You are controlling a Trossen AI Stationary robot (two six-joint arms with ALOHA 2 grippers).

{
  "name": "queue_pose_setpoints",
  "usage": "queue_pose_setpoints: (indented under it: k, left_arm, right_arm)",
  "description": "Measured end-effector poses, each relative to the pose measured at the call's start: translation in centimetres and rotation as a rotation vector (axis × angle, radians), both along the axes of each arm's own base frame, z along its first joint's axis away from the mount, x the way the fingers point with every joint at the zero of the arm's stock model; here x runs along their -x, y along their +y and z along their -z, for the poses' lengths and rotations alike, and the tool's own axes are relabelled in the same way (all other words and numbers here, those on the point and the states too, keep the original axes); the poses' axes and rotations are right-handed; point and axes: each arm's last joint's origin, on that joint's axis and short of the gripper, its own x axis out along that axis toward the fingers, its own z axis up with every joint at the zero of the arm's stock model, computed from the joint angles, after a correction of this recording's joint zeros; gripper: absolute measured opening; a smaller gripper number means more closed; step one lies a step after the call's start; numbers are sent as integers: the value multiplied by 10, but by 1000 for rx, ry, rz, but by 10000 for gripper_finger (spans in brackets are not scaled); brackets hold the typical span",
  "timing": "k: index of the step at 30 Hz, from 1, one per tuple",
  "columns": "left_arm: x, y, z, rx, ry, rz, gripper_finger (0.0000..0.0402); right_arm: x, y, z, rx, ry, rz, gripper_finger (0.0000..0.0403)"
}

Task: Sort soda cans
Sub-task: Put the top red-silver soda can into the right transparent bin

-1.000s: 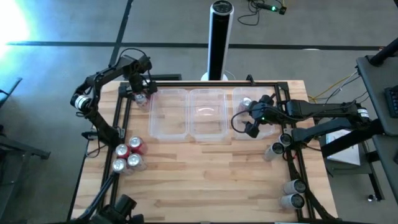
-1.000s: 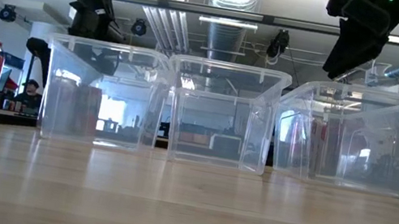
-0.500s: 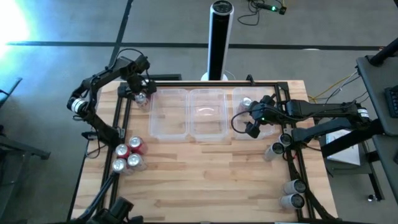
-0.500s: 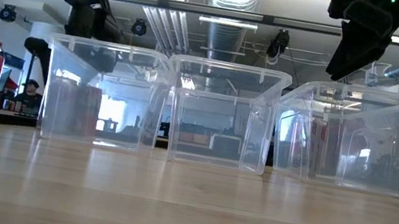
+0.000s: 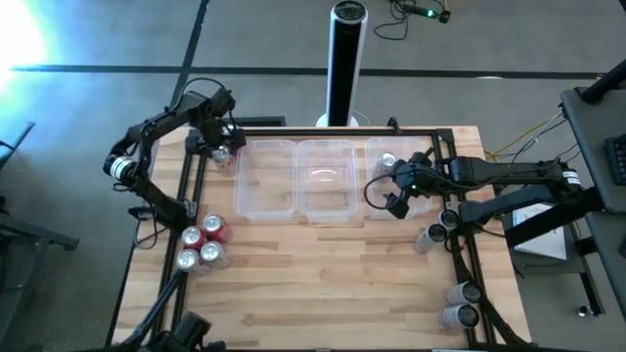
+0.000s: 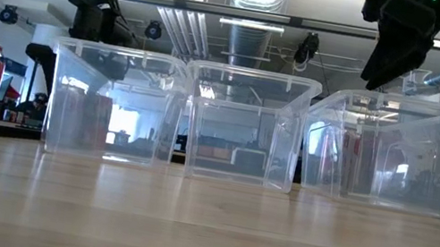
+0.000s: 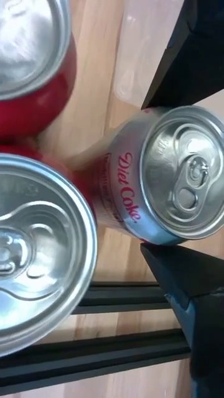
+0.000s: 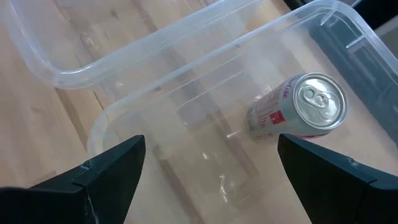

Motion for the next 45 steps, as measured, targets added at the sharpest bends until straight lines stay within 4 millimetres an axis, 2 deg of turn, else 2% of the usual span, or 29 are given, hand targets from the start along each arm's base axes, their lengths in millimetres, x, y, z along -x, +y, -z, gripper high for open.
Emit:
queue_pose_setpoints:
  k: [18, 22, 28, 35, 39, 45]
  left_arm:
    - [-4, -5, 6, -38, 35, 25, 304]
    - [-4, -5, 6, -37, 35, 32, 309]
    - [-3, -6, 3, -22, 28, 45, 289]
    - [-2, -9, -1, 12, 8, 102, 289]
    - [0, -10, -7, 15, 1, 126, 289]
    - [3, -12, -32, 59, -15, 185, 289]
  right_arm:
    - [0, 1, 0, -31, -11, 11, 361]
    - [-1, 1, -4, -31, -25, 10, 361]
    - [-2, 1, -16, -29, -63, 10, 361]
    - [-3, 0, -23, -27, -86, 10, 361]
    - [-3, 0, -23, -24, -86, 12, 361]
    - [-3, 0, -23, -24, -88, 13, 361]
